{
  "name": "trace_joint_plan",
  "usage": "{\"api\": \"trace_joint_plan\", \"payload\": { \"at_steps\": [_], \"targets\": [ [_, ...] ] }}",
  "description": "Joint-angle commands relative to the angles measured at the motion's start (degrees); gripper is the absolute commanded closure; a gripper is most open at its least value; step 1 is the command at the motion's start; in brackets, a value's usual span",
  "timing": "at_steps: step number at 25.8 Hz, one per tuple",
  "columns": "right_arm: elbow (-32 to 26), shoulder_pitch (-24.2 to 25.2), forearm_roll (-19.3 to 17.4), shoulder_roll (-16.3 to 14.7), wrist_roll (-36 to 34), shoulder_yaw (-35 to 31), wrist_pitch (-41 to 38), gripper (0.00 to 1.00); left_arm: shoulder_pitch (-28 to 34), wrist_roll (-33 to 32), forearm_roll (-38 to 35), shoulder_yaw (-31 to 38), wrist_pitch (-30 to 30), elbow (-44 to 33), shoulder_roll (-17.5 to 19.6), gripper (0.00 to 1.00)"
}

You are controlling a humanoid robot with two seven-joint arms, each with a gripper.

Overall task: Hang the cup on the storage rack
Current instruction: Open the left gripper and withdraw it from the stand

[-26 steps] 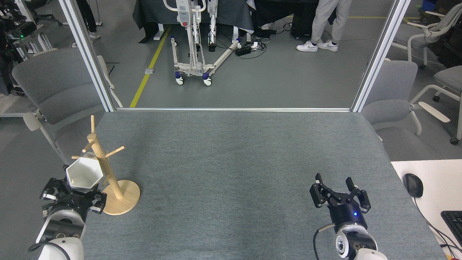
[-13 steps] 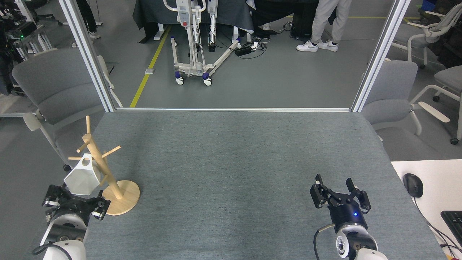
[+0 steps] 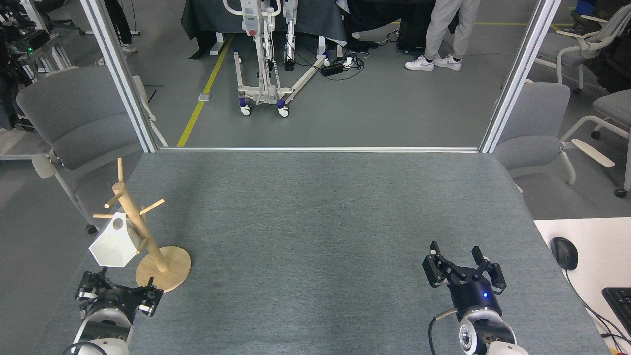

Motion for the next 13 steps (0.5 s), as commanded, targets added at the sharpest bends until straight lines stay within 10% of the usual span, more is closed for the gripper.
{"api": "trace_joint_plan", "payload": {
  "at_steps": [1, 7, 13],
  "targets": [
    [0.25, 0.05, 0.0, -0.4, 0.03, 1.46, -0.19, 0.01, 1.45, 4.57, 0.14, -0.05, -0.78, 0.38, -3.27, 0.02],
    [0.25, -0.22, -0.09, -0.48, -0.06, 1.64, -0.1, 0.01, 2.42, 14.33, 3.57, -2.25, -2.72, 0.46, -10.12, 0.02],
    [0.25, -0.39, -0.26, -0.75, -0.06, 1.55, -0.1, 0.01, 1.54, 14.77, 17.02, -20.09, 4.93, -0.06, -10.21, 0.02]
  ]
}}
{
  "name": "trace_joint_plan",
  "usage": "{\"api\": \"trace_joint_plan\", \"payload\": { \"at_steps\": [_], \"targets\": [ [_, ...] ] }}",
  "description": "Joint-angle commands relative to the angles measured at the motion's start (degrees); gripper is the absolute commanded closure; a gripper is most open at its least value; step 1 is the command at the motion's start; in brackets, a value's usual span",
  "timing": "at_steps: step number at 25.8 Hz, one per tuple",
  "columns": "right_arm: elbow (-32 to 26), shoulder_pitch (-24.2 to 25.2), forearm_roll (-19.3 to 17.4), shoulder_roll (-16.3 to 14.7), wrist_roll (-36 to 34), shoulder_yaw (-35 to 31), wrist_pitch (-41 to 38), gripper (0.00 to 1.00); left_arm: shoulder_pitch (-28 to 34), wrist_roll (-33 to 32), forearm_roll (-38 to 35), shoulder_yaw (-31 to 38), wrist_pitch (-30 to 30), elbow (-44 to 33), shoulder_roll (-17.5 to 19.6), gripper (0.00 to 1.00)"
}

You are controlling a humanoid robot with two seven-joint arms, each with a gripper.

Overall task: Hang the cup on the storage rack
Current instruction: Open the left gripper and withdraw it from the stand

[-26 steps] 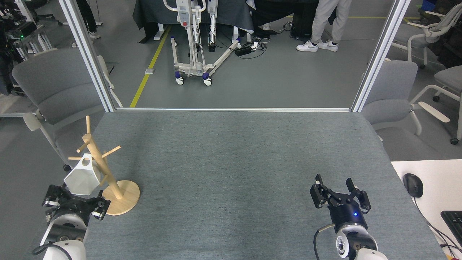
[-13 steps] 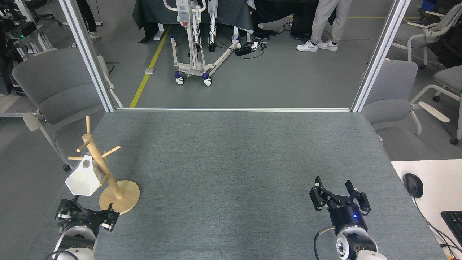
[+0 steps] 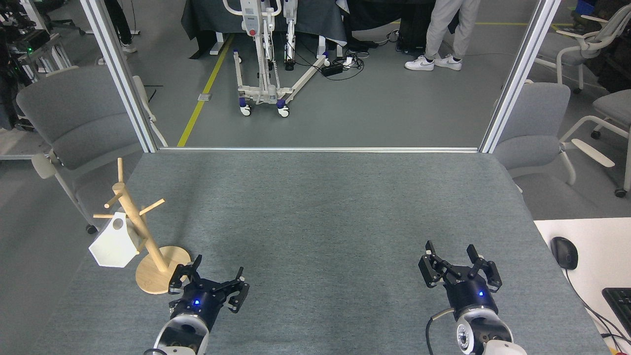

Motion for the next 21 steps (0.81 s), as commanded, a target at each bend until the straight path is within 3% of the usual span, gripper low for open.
{"api": "trace_joint_plan", "payload": {
  "at_steps": [1, 8, 13, 21],
  "targets": [
    [-0.13, -0.19, -0.3, -0.63, -0.3, 0.02, 0.03, 0.01, -1.57, 0.4, 7.12, -9.53, 5.12, 0.26, -0.28, 0.02],
    [-0.75, -4.58, -0.13, 0.42, -0.3, -0.33, 0.38, 0.01, -7.28, 0.4, 11.68, -23.24, 17.86, 0.88, -0.46, 0.02],
    [-1.1, -5.55, 1.01, 0.86, -0.21, -0.42, 0.64, 0.01, -4.82, 0.49, 16.7, -22.98, 18.83, -4.57, -0.19, 0.01],
    [-5.32, -0.63, 2.86, 1.92, -0.38, -0.68, 0.11, 0.01, -2.36, 0.32, 16.87, -18.59, 18.83, -6.59, -0.19, 0.01]
  ]
}}
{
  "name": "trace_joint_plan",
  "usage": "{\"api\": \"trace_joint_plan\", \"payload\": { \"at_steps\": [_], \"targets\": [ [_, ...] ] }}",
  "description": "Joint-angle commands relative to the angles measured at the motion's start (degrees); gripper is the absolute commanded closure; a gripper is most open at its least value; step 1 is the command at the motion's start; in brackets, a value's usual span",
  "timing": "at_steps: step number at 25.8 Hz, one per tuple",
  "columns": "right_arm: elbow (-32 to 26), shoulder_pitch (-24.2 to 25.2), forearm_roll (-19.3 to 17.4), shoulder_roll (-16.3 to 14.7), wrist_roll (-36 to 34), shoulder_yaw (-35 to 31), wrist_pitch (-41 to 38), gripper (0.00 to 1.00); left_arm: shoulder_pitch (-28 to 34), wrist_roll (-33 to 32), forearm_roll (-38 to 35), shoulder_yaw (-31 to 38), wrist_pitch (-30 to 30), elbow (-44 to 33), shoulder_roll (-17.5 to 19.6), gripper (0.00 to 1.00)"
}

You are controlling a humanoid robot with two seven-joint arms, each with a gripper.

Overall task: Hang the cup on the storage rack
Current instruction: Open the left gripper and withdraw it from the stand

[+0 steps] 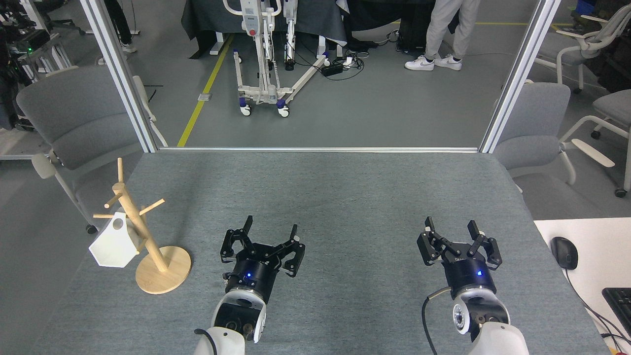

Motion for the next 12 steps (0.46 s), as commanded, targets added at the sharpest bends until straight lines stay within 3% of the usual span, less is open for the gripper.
{"api": "trace_joint_plan", "payload": {
  "at_steps": [1, 12],
  "targets": [
    [-2.85, 3.07, 0.48, 0.34, -0.01, -0.21, -0.46, 0.01, 0.3, -0.12, 0.21, 2.86, -0.37, -0.31, -0.07, 0.01],
    [-3.99, 4.92, 0.48, 0.6, -0.01, -0.3, 0.15, 0.01, 0.3, 0.06, 0.21, 4.35, 0.07, 0.57, 0.02, 0.01]
  ]
}}
